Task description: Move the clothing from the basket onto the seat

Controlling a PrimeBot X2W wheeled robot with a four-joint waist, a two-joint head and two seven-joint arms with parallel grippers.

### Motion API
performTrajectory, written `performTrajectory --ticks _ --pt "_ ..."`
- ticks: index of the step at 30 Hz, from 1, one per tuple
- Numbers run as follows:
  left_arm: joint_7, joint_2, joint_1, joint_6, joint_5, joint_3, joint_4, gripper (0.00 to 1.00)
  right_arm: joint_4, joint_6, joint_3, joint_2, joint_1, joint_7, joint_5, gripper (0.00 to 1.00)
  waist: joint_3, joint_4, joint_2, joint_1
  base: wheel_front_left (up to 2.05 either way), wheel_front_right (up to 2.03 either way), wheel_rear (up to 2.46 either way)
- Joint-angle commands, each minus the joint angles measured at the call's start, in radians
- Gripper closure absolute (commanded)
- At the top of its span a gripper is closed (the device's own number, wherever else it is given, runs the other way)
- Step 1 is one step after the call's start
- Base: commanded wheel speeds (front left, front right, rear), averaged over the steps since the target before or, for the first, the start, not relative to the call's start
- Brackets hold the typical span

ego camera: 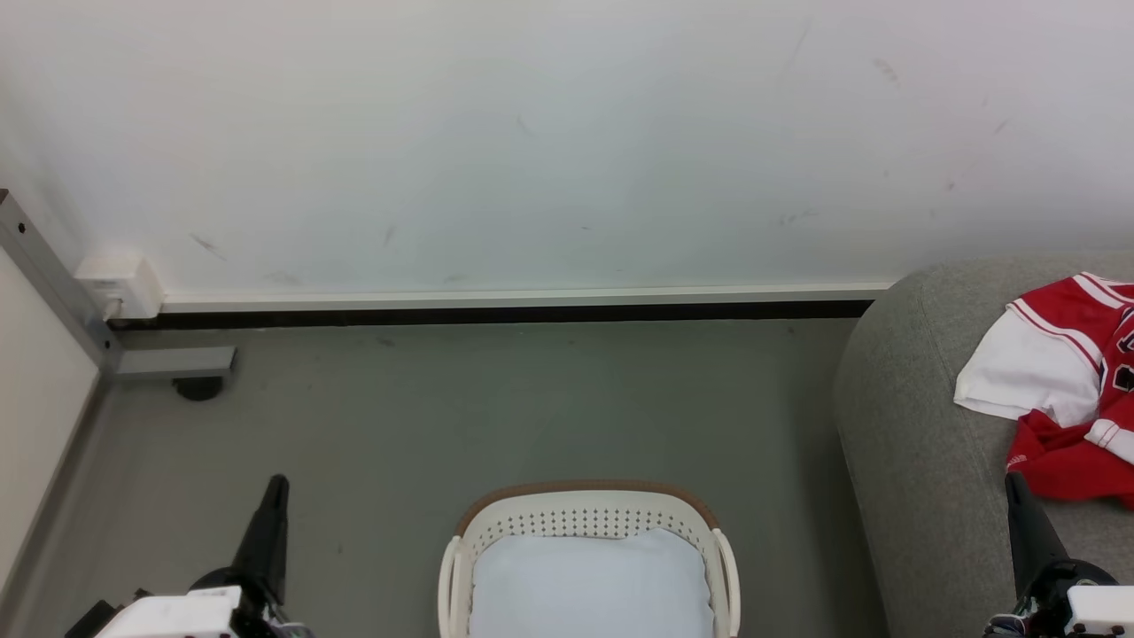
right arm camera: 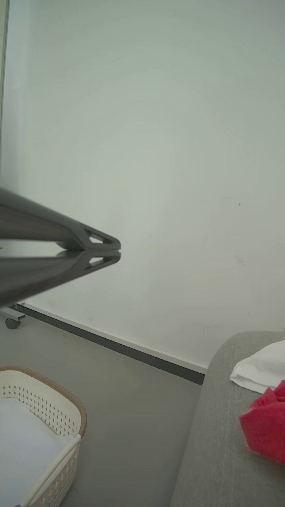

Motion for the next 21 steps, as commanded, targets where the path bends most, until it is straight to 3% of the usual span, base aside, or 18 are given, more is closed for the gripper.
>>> performTrajectory --ticks 1,21 --pt "0.004 0.002 -0.009 -0.005 -0.013 0.003 -0.002 1.0 -0.003 -0.002 -0.003 -0.006 -0.012 0.003 0.002 1.0 0.0 0.0 0.0 0.0 0.0 0.0 0.0" --pt "0.004 0.002 -0.009 -0.005 -0.013 0.003 -0.002 1.0 -0.003 -0.002 -0.003 -0.006 -0.012 0.003 0.002 1.0 0.0 0.0 0.0 0.0 0.0 0.0 0.0"
